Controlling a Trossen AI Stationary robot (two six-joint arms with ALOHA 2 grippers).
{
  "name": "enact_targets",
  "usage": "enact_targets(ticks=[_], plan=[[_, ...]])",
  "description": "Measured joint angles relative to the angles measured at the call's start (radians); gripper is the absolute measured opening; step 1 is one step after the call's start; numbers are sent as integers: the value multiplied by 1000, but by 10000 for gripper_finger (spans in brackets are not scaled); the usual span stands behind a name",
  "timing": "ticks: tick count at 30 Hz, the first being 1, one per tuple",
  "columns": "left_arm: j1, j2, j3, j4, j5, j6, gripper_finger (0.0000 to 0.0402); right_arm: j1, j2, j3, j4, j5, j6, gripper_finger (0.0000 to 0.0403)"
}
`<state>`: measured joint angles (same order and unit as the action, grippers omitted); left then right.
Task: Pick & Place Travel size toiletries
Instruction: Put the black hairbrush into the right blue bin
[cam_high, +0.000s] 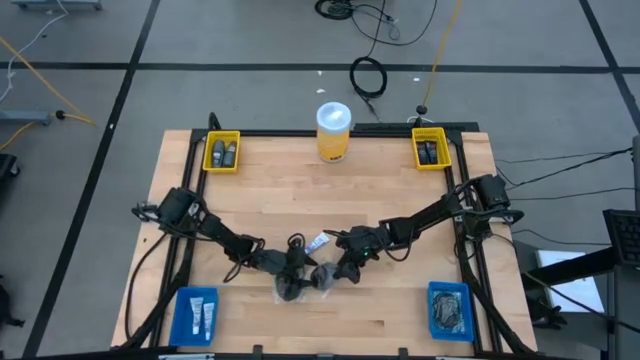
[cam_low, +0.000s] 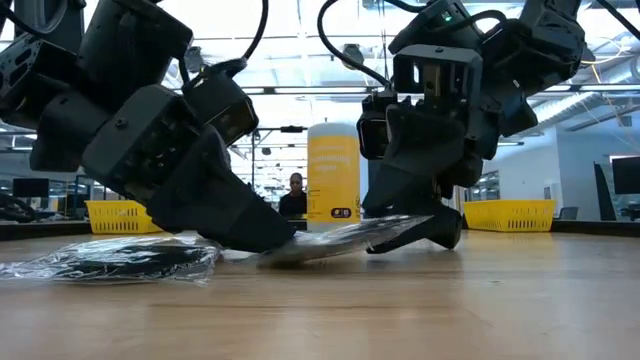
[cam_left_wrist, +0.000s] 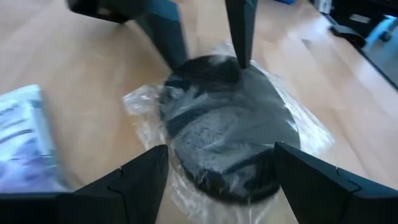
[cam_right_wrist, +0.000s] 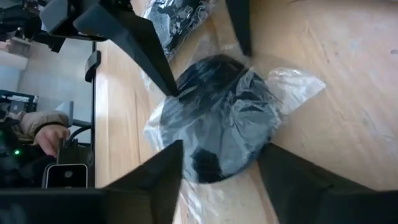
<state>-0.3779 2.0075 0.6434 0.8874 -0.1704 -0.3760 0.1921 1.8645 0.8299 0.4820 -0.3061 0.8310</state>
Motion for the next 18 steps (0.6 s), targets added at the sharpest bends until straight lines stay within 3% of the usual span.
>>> enact_targets(ticks=[11,18], plan=[[1,3,-3,47,-66,-26,292,0,0,0,0,18,-14,16],[1,-75,-4,38,-16,9,292,0,-7,0,-14,46,-70,13]])
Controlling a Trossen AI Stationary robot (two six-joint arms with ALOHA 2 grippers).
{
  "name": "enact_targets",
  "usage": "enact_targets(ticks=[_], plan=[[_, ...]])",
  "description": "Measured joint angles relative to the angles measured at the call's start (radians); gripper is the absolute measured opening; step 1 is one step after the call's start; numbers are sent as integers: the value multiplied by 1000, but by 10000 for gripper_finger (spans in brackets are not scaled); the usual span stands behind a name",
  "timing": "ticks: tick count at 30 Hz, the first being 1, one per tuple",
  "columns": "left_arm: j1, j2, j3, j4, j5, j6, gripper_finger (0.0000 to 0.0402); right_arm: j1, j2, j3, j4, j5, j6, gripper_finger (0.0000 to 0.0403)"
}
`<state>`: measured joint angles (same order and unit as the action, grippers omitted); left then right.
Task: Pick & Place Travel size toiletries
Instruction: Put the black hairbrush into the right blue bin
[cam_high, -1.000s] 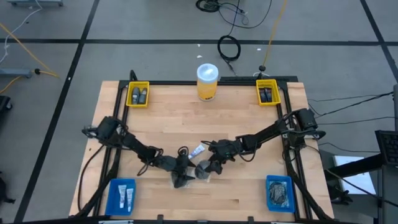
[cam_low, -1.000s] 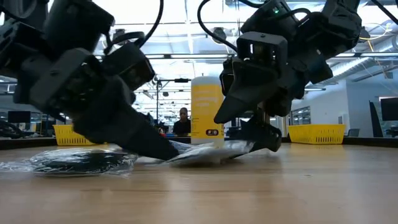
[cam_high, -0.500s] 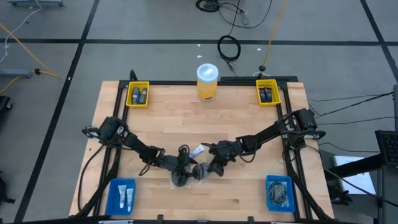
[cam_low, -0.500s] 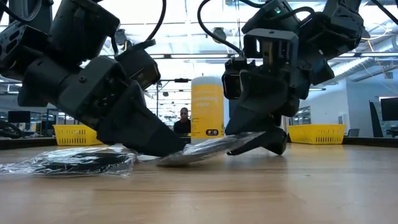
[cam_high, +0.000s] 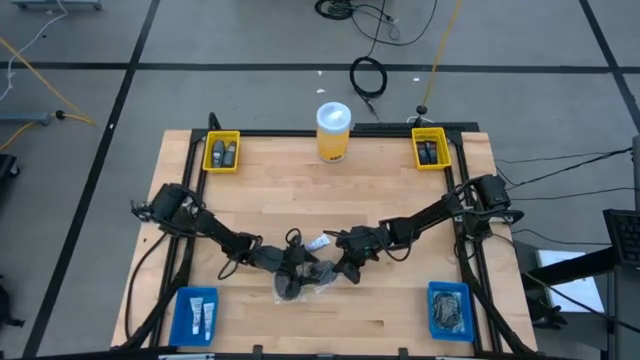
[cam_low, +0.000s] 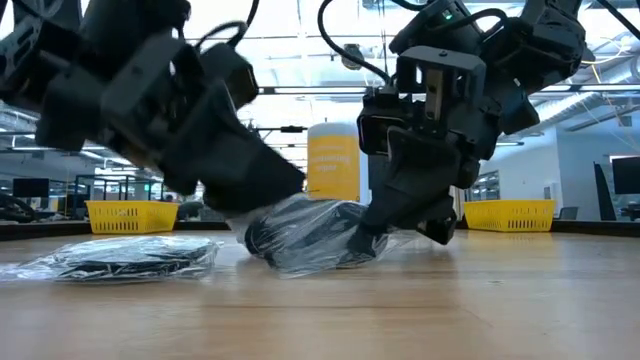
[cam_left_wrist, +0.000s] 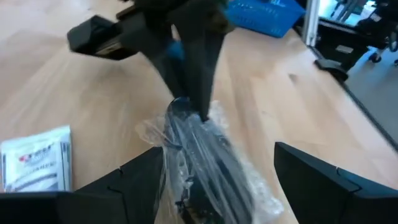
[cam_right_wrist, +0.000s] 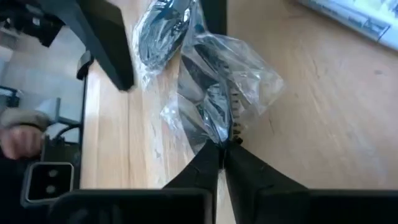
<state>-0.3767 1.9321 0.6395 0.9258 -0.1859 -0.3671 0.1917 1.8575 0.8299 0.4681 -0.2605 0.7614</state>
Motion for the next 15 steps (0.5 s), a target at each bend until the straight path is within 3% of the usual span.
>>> enact_targets(ticks=[5,11,15], plan=[[-12,-102,0,-110,-6,22,292,5,-72,0,-137,71,-88,5],[-48,-142,1,-198,-112,26,292,54,-284,0,-450,274,-194,3],[-48,-125,1,-141,-192,25,292,102,-405,0,-597,440,-255,2]])
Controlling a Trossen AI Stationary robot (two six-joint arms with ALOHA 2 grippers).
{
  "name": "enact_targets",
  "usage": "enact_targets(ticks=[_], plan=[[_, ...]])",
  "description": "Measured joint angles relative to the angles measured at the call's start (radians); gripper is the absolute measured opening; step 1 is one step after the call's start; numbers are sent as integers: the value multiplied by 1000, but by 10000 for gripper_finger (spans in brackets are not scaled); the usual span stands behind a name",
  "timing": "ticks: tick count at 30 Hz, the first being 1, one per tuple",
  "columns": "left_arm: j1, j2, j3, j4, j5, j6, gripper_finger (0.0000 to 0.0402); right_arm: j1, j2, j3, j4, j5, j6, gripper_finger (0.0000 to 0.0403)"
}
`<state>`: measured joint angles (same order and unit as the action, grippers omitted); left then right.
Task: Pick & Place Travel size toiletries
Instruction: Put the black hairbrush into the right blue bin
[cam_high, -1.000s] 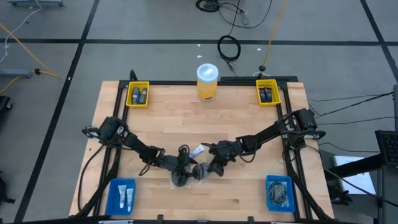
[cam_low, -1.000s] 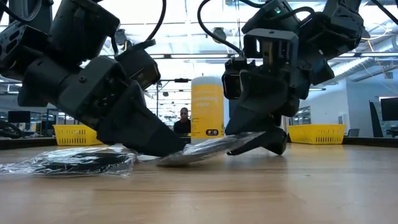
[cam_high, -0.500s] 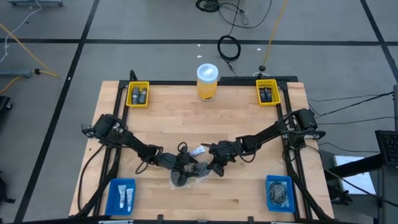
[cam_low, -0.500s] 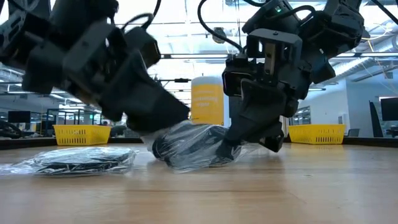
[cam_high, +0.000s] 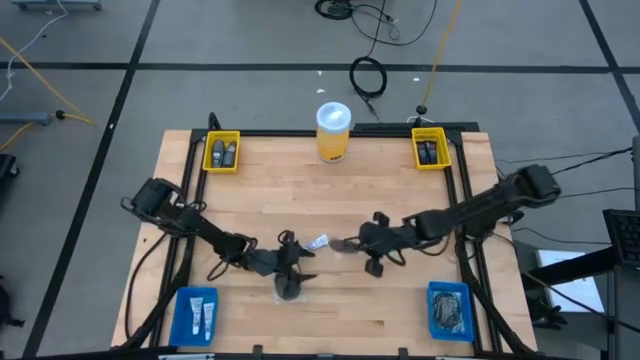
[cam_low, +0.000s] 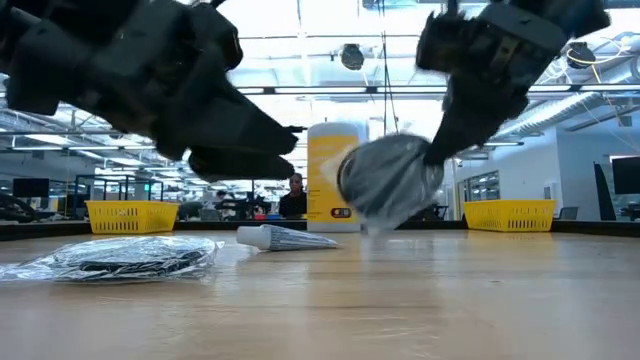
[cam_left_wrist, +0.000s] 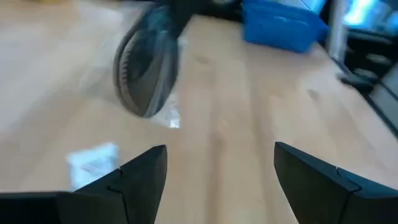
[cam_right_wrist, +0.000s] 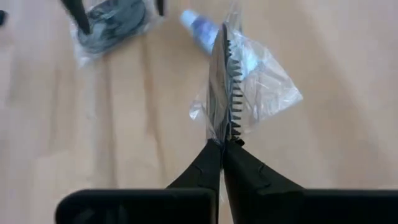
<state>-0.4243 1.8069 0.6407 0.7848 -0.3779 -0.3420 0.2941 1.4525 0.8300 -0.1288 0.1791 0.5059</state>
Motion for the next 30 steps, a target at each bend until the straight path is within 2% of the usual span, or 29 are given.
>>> enact_targets(ticks=[4,6,8,12,18,22,30], plan=[[51,-1,4,62,-72,0,292,62,-57,0,-60,170,-123,1],[84,0,15,53,-69,17,292,86,-60,0,-67,221,-200,1],[119,0,42,55,-21,79,292,104,-60,0,-75,267,-273,1],[169,0,101,36,68,214,292,114,-60,0,-71,334,-362,2],[202,0,194,-119,72,363,286,114,-60,0,-48,346,-425,5],[213,0,237,-199,73,411,241,113,-60,0,-19,345,-442,5],[213,0,240,-222,73,449,83,113,-60,0,8,345,-441,10]])
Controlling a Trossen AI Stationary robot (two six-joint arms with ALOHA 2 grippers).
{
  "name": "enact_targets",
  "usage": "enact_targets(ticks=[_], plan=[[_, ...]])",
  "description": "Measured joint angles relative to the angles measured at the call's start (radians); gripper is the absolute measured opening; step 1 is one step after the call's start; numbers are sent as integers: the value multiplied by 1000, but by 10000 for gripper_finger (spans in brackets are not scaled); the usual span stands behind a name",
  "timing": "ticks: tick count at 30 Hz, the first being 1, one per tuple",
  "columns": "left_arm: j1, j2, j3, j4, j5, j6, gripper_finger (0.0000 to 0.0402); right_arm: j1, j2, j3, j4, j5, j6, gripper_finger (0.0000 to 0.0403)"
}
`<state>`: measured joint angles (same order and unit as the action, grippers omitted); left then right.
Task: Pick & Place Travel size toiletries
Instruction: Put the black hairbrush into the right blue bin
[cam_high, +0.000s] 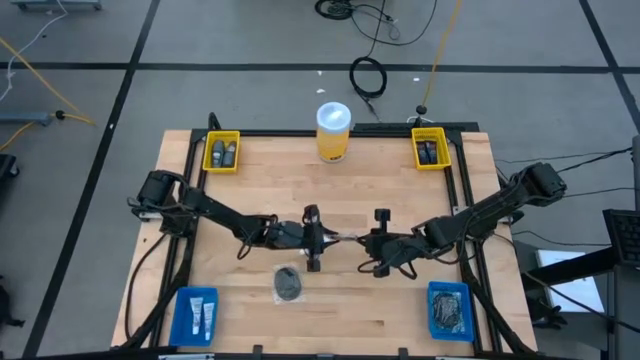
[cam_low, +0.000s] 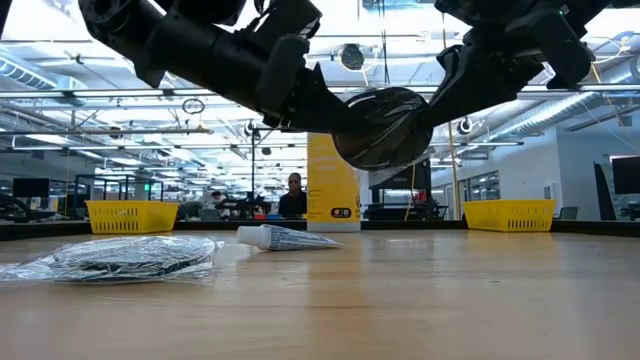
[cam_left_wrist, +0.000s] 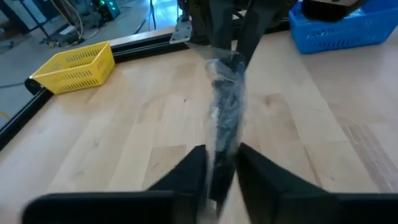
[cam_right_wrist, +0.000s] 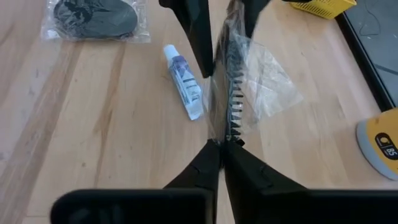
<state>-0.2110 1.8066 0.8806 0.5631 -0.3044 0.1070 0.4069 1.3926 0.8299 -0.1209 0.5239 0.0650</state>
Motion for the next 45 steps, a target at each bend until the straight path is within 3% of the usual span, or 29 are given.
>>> enact_targets(ticks=[4,8,14,19,26,28,34,45], plan=[[-4,0,0,-9,5,52,19,-1,-7,0,0,-3,24,34],[-9,0,0,-16,4,195,26,0,-74,0,-34,-145,122,94],[-27,0,0,-56,-3,633,53,-1,-155,-40,-58,-372,357,198],[-38,0,0,-119,-3,976,31,-3,-189,-203,126,-400,539,249],[-61,0,0,-98,-2,1163,16,-122,-181,-528,828,-470,822,260],[-67,0,0,-75,-2,1226,25,-166,-152,-593,951,-481,887,257],[-69,0,0,-6,6,1329,54,-260,-74,-612,1081,-620,918,254],[-46,0,0,95,72,1463,57,-297,87,-409,1126,-916,888,252]])
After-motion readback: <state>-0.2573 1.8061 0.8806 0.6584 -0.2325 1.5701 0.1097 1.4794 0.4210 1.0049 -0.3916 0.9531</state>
